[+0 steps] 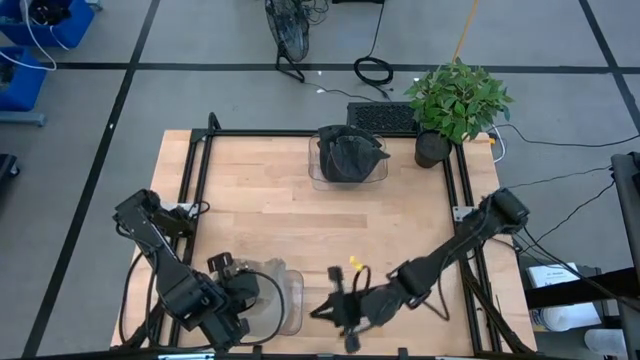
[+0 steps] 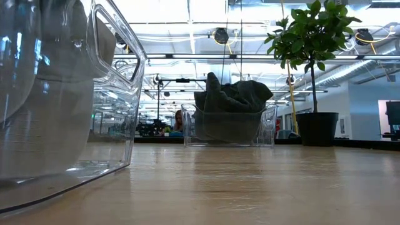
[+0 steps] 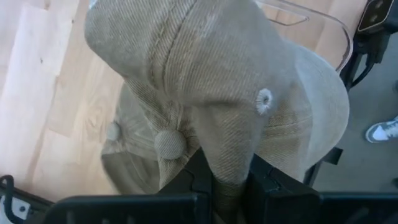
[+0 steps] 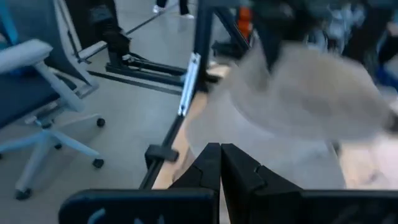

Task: Pick & Place hat
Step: Put the brown cap into the bottom transparent bin

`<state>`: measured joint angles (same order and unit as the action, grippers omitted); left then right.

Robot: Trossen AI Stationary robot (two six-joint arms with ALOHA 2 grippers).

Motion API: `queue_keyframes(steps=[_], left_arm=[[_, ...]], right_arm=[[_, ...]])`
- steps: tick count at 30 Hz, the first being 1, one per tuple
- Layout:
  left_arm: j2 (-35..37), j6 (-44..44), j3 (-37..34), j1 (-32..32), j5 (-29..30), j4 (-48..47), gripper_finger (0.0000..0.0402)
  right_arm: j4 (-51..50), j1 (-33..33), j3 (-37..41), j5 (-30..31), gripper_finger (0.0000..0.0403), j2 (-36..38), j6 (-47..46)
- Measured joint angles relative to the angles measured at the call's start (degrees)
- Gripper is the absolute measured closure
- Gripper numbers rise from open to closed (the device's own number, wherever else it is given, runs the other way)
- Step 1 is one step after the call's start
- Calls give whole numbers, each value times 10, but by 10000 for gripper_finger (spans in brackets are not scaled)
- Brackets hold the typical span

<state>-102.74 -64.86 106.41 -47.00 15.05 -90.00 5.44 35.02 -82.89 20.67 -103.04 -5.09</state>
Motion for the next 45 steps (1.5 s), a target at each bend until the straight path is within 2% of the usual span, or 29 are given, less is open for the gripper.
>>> queue_keyframes(steps=[4, 10, 14, 19, 21, 25, 28, 34, 39, 45], left_arm=[[0, -34, 0, 0, -4, 3, 361], [4, -55, 0, 0, -63, 39, 361], [4, -59, 8, -2, -64, 73, 361], [4, -47, 30, -4, -47, 104, 361], [5, -47, 38, -3, -31, 103, 361], [5, -45, 39, -3, -23, 99, 361], [5, -44, 39, -3, -24, 106, 361], [5, -44, 39, -6, -25, 149, 361], [4, -44, 39, -15, -26, 180, 361], [4, -45, 39, -23, -28, 199, 361]], right_arm=[[8, 8, -58, 1, 403, -57, 73], [85, 7, -66, 1, 403, -107, 90], [147, 7, -67, 0, 403, -133, 105], [173, 8, -69, -29, 403, -168, 88], [175, 7, -86, -31, 403, -185, 88], [176, 7, -139, -74, 403, -224, 76], [168, 11, -171, -64, 403, -243, 89], [124, 8, -187, 2, 403, -250, 83], [71, -2, -187, 1, 403, -250, 55], [68, -6, -187, 1, 403, -250, 53]])
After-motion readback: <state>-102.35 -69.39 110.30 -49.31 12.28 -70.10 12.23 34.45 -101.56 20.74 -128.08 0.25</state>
